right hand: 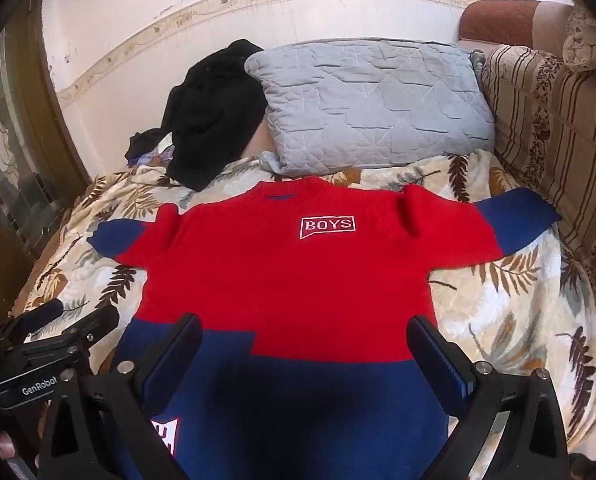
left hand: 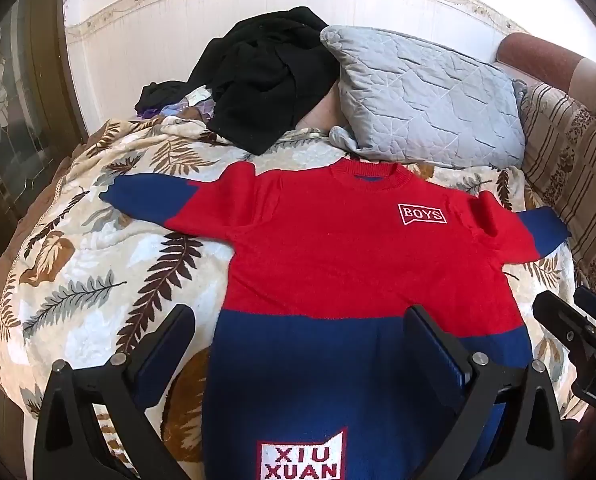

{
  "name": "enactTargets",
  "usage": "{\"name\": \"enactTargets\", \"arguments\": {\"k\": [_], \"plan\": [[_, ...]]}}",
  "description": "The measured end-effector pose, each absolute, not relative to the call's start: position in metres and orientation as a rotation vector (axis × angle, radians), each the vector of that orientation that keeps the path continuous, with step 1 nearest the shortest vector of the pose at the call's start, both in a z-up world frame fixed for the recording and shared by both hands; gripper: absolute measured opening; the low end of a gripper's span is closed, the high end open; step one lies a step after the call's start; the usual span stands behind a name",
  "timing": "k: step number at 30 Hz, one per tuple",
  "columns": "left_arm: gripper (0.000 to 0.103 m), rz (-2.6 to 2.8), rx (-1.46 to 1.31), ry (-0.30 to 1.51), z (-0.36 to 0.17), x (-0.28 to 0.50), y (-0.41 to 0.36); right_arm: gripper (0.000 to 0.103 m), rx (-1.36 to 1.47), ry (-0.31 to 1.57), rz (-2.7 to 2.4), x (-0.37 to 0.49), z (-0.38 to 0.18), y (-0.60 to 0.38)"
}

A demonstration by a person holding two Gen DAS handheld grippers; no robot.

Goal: Fold small clothes
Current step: 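Move the right tool toward the blue sleeve end of the sweater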

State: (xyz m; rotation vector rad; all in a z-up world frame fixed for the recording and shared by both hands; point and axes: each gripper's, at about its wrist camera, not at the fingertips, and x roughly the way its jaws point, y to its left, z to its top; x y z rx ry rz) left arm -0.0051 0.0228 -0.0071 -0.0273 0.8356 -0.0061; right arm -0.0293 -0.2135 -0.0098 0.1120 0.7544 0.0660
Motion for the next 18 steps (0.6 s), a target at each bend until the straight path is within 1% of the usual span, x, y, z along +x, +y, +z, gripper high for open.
{"name": "enactTargets", "arguments": {"k": [4, 13, 18], "plan": [[0.103, -0.009, -0.024, 0.845, -0.01, -0.002, 0.021, 0.103, 0.103, 0.78, 0.054, -0.025, -0.016, -0.214], [0.103, -0.011, -0.036, 0.845, -0.014, 0.0, 0.022, 0.103, 0.145, 0.742, 0.075, -0.027, -0.018, -0.219], [0.103, -0.011, -0.036, 0.852, -0.017, 0.003, 0.02, 0.103, 0.14, 0.759, 0.067, -0.025, -0.018, -0.226]]}}
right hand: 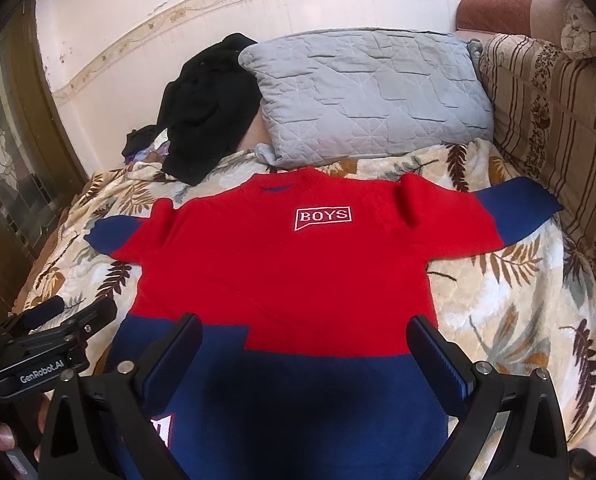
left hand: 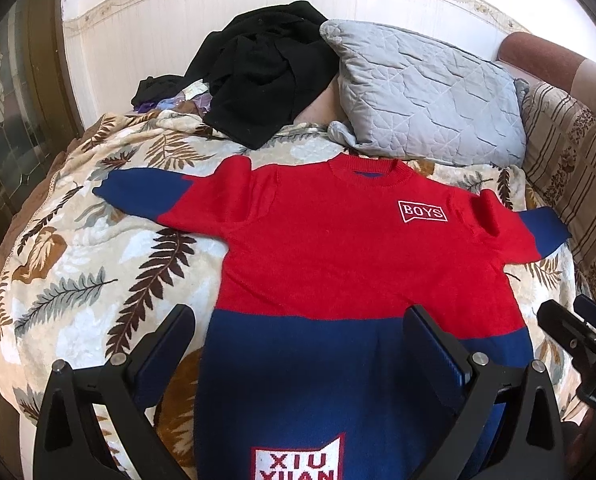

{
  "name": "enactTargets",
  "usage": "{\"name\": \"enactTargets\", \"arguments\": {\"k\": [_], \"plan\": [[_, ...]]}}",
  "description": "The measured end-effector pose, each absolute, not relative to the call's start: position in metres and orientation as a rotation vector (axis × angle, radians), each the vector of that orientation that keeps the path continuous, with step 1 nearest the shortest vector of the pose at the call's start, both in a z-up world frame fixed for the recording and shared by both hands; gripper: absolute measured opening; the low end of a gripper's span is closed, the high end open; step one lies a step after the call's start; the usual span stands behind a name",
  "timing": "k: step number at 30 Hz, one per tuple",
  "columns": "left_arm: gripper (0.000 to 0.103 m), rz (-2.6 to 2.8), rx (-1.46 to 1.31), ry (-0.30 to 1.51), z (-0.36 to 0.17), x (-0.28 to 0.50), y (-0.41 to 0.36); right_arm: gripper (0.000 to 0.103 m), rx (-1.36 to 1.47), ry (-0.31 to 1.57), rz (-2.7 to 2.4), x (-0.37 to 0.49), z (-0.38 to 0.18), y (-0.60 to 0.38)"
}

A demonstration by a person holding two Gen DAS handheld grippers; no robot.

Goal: Fold small clothes
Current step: 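Move the right tool toward the blue sleeve end of the sweater, then grasp the blue sleeve with the right tool and fold it across the red body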

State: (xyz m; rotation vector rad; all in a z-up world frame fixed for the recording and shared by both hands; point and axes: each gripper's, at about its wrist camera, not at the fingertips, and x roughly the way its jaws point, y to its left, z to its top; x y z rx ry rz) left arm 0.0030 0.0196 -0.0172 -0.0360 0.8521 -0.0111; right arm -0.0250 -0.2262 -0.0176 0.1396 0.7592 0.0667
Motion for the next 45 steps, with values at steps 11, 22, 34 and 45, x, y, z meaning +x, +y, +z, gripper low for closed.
{"name": "enactTargets", "arguments": {"k": [11, 22, 34, 45], "plan": [[0.103, -0.003, -0.016, 0.875, -0.027, 0.011, 0.013, 0.103, 0.321, 0.828, 0.108, -0.007, -0.05, -0.272], [0.103, 0.015, -0.031, 0.896, -0.046, 0.032, 0.022, 0.103, 0.689, 0.723, 0.035, 0.028, -0.079, -0.422], [0.103, 0.08, -0.065, 0.875, -0.078, 0.05, 0.078, 0.089, 1.033, 0.685, -0.237, 0.12, -0.144, -0.598], [0.103, 0.237, -0.201, 0.861, -0.102, 0.048, 0.185, 0.007, 0.71, 0.69, -0.32, 0.156, -0.08, -0.566]]}}
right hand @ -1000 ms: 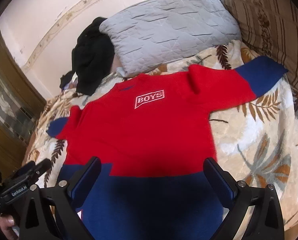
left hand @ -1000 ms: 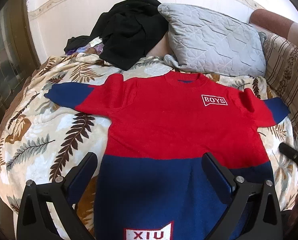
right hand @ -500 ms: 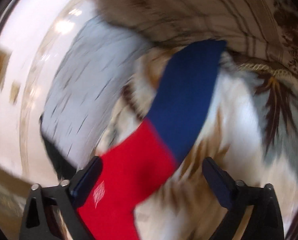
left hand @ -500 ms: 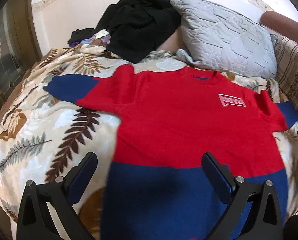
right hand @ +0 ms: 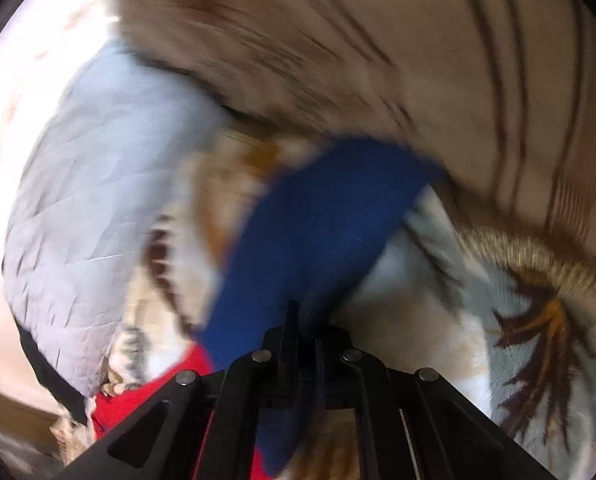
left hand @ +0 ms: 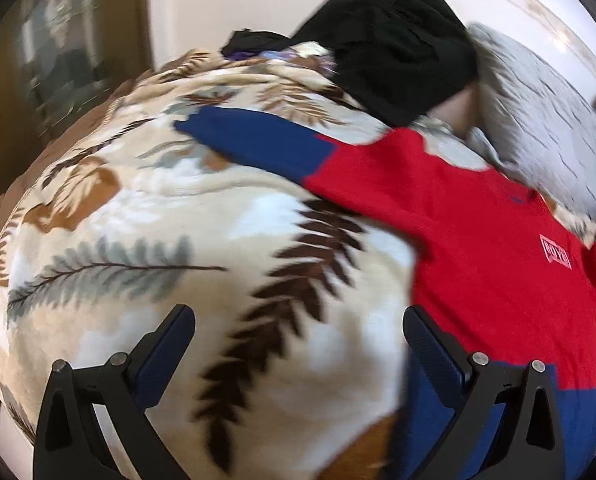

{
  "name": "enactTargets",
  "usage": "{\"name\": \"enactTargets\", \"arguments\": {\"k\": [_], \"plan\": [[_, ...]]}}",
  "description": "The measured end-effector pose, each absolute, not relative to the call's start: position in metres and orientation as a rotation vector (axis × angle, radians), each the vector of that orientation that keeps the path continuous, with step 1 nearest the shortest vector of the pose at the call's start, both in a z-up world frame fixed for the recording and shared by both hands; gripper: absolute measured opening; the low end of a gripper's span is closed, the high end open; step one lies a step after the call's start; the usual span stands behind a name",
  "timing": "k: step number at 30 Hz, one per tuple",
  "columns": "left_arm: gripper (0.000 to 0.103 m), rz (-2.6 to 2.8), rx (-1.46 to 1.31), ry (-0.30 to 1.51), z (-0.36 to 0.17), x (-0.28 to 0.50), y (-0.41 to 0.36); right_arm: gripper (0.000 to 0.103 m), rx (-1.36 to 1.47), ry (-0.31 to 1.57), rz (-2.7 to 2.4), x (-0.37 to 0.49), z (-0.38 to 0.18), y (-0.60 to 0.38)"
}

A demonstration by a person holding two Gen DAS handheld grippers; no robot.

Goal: Fold small clothes
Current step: 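Grasp the blue sleeve with the right tool and fold it across the red body, then grasp the other blue sleeve with the left tool and fold it across the body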

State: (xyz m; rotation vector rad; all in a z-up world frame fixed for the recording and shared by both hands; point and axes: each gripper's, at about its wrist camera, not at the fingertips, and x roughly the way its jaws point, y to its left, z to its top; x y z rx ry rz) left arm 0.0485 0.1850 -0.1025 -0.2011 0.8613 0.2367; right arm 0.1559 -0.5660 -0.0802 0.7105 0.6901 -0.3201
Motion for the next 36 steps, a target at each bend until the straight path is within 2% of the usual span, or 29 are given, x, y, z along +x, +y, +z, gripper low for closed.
{"name": "enactTargets", "arguments": {"k": [5, 9, 10, 11, 12, 13, 15, 17, 26, 33, 36], "plan": [[0.103, 0.277, -0.268, 0.833, -0.107, 0.044, 0.214, 0.007, 0.454, 0.551, -0.043, 0.156, 0.025, -0.423], [0.103, 0.275, -0.347, 0.804, -0.105, 0.039, 0.228, 0.01, 0.332, 0.515, 0.23, 0.144, 0.043, -0.287], [0.103, 0.27, -0.352, 0.799, -0.104, 0.038, 0.23, 0.019, 0.31, 0.552, 0.29, 0.144, 0.032, -0.257], [0.103, 0.262, -0.355, 0.797, -0.103, 0.038, 0.231, 0.034, 0.268, 0.627, 0.342, 0.151, 0.013, -0.226], [0.103, 0.259, -0.354, 0.797, -0.103, 0.037, 0.23, 0.088, 0.218, 0.727, 0.357, 0.159, -0.014, -0.196], [0.103, 0.255, -0.353, 0.795, -0.103, 0.036, 0.23, 0.103, 0.203, 0.788, 0.36, 0.163, -0.042, -0.177], [0.103, 0.245, -0.35, 0.791, -0.102, 0.035, 0.229, 0.101, 0.229, 0.883, 0.364, 0.163, -0.08, -0.164], [0.103, 0.242, -0.328, 0.782, -0.099, 0.033, 0.227, 0.101, 0.309, 0.886, 0.353, 0.153, -0.095, -0.175], [0.103, 0.077, -0.319, 0.798, -0.085, 0.045, 0.191, 0.101, 0.437, 0.804, 0.258, 0.112, -0.09, -0.261], [0.103, -0.152, -0.311, 0.814, -0.049, 0.113, 0.111, 0.101, 0.549, 0.754, 0.282, 0.099, -0.107, -0.299], [0.103, -0.185, -0.285, 0.876, -0.059, 0.155, 0.073, 0.101, 0.549, 0.738, 0.31, 0.092, -0.115, -0.298]]}}
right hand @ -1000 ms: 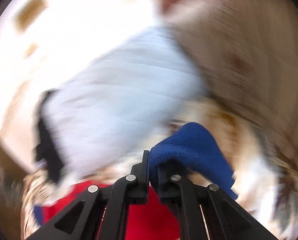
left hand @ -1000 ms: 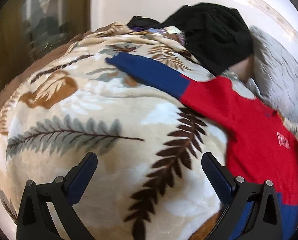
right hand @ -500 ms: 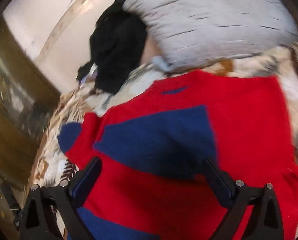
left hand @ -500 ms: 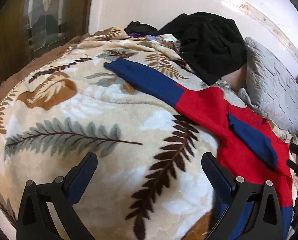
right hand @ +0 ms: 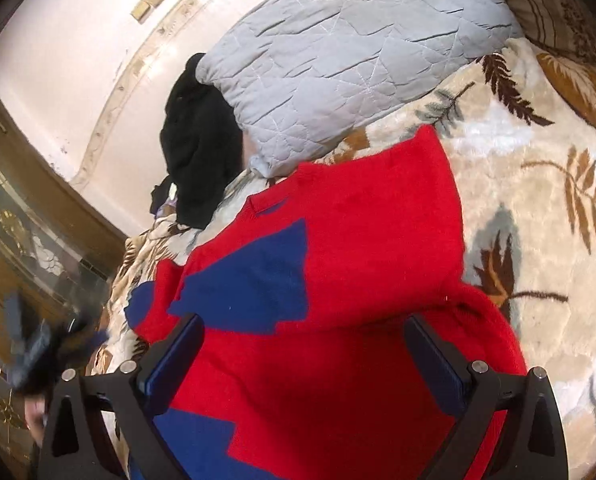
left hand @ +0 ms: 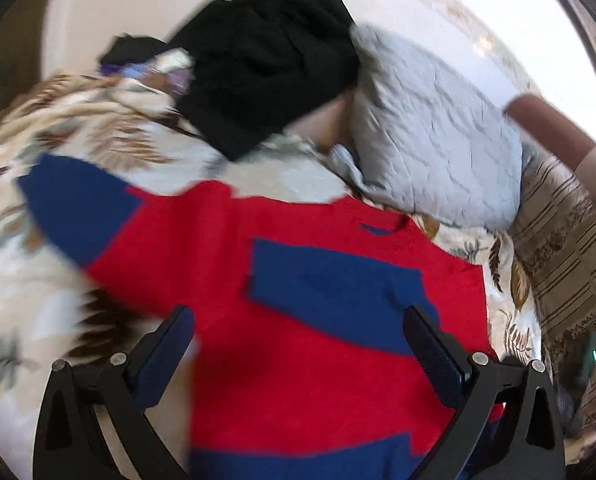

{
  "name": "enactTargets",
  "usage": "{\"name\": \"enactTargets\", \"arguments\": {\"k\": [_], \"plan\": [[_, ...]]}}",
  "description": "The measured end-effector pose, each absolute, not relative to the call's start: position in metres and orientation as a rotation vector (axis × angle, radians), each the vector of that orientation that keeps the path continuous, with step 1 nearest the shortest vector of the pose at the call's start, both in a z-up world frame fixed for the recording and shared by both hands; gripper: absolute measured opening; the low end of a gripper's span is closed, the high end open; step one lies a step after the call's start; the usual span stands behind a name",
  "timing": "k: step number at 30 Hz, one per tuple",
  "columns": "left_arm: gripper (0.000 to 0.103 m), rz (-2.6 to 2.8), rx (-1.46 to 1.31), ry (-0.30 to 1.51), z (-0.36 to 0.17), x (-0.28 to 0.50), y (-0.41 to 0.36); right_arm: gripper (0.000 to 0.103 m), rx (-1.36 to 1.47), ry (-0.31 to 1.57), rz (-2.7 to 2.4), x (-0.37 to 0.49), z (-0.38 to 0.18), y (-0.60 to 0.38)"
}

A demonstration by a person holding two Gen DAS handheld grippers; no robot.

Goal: Fold small clothes
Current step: 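Grasp the other blue sleeve with the left tool and fold it across the body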

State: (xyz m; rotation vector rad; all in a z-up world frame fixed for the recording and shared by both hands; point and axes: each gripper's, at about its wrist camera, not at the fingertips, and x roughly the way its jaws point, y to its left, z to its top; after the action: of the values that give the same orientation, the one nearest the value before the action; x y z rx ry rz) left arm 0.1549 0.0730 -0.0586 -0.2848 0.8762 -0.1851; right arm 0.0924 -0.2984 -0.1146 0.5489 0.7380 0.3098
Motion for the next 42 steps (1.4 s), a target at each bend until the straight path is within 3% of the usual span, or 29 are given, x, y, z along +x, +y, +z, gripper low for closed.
{"name": "enactTargets", "arguments": {"k": [2, 3, 4, 5, 6, 7, 11, 18, 21, 22, 23, 24, 27, 29, 31, 32, 33, 34, 36, 37, 42], "plan": [[0.103, -0.138, -0.234, 0.905, -0.074, 0.177, 0.058, 0.101, 0.54, 0.731, 0.321, 0.09, -0.12, -0.298], [0.094, -0.082, -0.197, 0.953, -0.088, 0.191, 0.052, 0.101, 0.54, 0.73, 0.324, 0.09, -0.121, -0.298], [0.057, -0.017, -0.177, 1.045, -0.111, 0.206, 0.052, 0.101, 0.547, 0.73, 0.33, 0.09, -0.122, -0.298], [0.044, 0.059, -0.171, 1.135, -0.131, 0.216, 0.057, 0.101, 0.553, 0.73, 0.336, 0.091, -0.124, -0.298], [0.041, 0.064, -0.196, 1.106, -0.13, 0.214, 0.062, 0.101, 0.556, 0.726, 0.341, 0.092, -0.124, -0.297], [0.03, 0.075, -0.219, 1.07, -0.121, 0.208, 0.065, 0.101, 0.557, 0.717, 0.341, 0.092, -0.122, -0.297], [0.025, 0.129, -0.266, 1.069, -0.116, 0.194, 0.081, 0.101, 0.594, 0.698, 0.324, 0.092, -0.115, -0.304], [0.025, 0.115, -0.222, 1.071, -0.115, 0.189, 0.076, 0.102, 0.72, 0.644, 0.156, 0.11, -0.097, -0.358], [0.025, 0.106, -0.213, 1.071, -0.116, 0.191, 0.076, 0.102, 0.71, 0.823, 0.119, 0.16, -0.121, -0.369], [0.025, 0.106, -0.209, 1.073, -0.116, 0.193, 0.076, 0.09, 0.698, 0.879, 0.143, 0.174, -0.129, -0.367], [0.025, 0.106, -0.204, 1.075, -0.116, 0.195, 0.076, 0.065, 0.651, 0.934, 0.152, 0.186, -0.133, -0.362], [0.025, 0.102, -0.199, 1.074, -0.116, 0.195, 0.075, 0.011, 0.566, 0.989, 0.106, 0.196, -0.133, -0.355], [0.025, 0.087, -0.177, 1.069, -0.116, 0.192, 0.074, 0.01, 0.433, 0.929, 0.066, 0.197, -0.102, -0.345], [0.025, 0.076, -0.164, 1.059, -0.117, 0.191, 0.073, 0.01, 0.333, 0.884, -0.023, 0.201, -0.092, -0.345], [0.026, 0.069, -0.135, 1.048, -0.119, 0.189, 0.069, 0.014, 0.292, 1.012, -0.098, 0.216, -0.12, -0.349], [0.03, 0.055, -0.13, 1.048, -0.118, 0.187, 0.068, 0.015, 0.31, 1.023, -0.09, 0.215, -0.126, -0.352], [0.038, 0.019, -0.135, 1.052, -0.115, 0.184, 0.068, 0.022, 0.318, 0.984, -0.088, 0.209, -0.123, -0.354], [0.045, -0.016, -0.153, 1.041, -0.11, 0.179, 0.072, 0.053, 0.326, 0.953, -0.096, 0.202, -0.119, -0.355], [0.058, -0.05, -0.185, 0.989, -0.097, 0.168, 0.083, 0.099, 0.376, 0.894, -0.09, 0.185, -0.108, -0.358], [0.066, -0.057, -0.204, 0.934, -0.085, 0.159, 0.098, 0.099, 0.398, 0.833, -0.076, 0.171, -0.098, -0.357], [0.073, 0.062, -0.359, 0.807, -0.064, 0.155, 0.191, 0.099, 0.456, 0.694, 0.122, 0.114, -0.076, -0.324]]}}
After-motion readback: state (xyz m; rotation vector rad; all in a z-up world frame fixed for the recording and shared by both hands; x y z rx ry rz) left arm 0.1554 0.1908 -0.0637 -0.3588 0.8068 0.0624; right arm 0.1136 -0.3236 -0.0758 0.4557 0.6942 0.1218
